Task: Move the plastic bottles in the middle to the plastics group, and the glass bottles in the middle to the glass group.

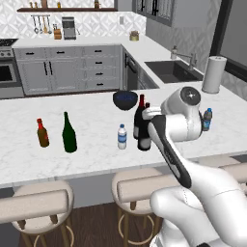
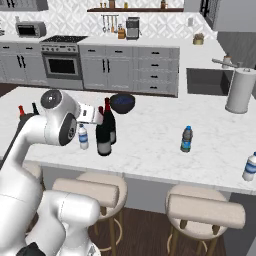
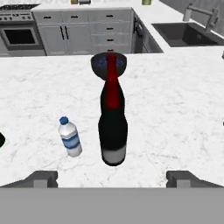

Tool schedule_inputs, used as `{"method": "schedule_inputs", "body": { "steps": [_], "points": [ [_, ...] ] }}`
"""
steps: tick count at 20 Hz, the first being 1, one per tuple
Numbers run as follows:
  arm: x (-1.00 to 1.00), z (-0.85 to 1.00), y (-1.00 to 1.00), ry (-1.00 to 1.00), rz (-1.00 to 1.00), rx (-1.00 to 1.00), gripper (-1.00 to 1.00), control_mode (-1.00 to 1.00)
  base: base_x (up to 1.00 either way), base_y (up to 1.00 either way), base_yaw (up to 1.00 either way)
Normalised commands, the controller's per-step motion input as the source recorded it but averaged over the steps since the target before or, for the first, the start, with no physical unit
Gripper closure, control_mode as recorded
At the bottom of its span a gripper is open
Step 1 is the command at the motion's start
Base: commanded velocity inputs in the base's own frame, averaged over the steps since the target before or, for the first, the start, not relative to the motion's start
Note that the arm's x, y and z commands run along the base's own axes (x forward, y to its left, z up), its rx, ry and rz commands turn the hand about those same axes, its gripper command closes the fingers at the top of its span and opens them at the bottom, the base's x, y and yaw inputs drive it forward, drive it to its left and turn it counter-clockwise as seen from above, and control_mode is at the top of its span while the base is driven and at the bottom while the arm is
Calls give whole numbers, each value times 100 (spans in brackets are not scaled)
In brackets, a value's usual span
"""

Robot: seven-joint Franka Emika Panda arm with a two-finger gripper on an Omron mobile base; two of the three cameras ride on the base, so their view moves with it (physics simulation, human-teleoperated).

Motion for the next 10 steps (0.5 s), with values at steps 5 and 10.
{"method": "schedule_inputs", "body": {
  "steps": [5,10],
  "points": [
    [37,0,0,16,0,16,-100,-100,0,0,0],
    [38,-8,0,17,0,7,-100,-100,0,0,0]
  ]
}}
